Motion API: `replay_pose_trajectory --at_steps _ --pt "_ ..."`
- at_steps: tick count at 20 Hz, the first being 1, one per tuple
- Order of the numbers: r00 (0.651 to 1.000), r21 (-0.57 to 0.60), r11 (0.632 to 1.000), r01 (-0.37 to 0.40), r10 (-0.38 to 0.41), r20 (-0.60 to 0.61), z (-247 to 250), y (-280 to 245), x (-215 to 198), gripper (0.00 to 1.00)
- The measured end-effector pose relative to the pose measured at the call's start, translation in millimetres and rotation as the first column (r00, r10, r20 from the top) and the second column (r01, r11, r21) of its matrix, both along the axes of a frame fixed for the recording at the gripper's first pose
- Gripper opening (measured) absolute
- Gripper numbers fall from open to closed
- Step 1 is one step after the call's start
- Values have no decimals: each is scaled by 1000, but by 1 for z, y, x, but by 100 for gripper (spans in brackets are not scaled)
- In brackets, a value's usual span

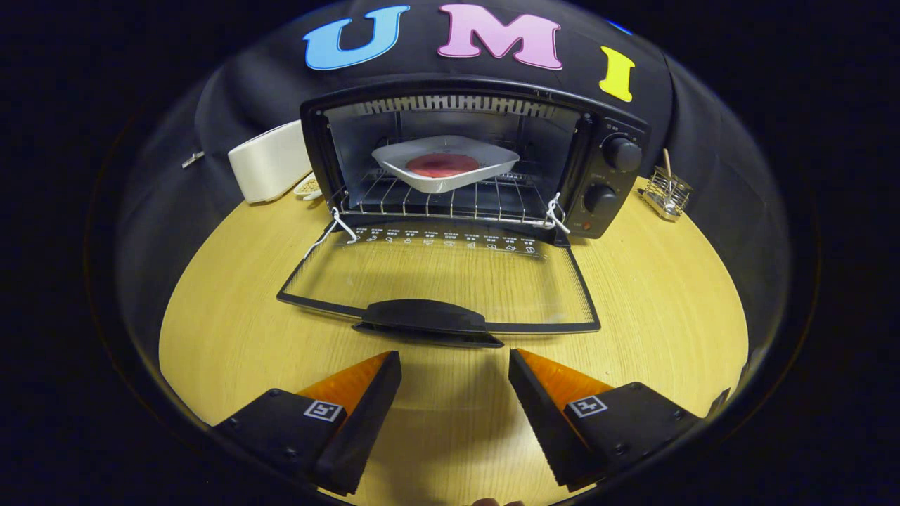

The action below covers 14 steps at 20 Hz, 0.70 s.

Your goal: Open the toaster oven, put the food inside, and close the toaster oven door.

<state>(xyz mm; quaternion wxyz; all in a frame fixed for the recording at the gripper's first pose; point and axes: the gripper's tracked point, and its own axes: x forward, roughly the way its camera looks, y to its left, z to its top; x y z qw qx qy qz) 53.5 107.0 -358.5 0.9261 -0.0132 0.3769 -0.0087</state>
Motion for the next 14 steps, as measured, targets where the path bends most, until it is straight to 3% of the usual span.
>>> replay_pose_trajectory --at_steps 8,14 --pt "999 13 999 49 -49 -5 1 0 12 99" --pt "992 23 1000 -21 18 124 66 2 18 99"
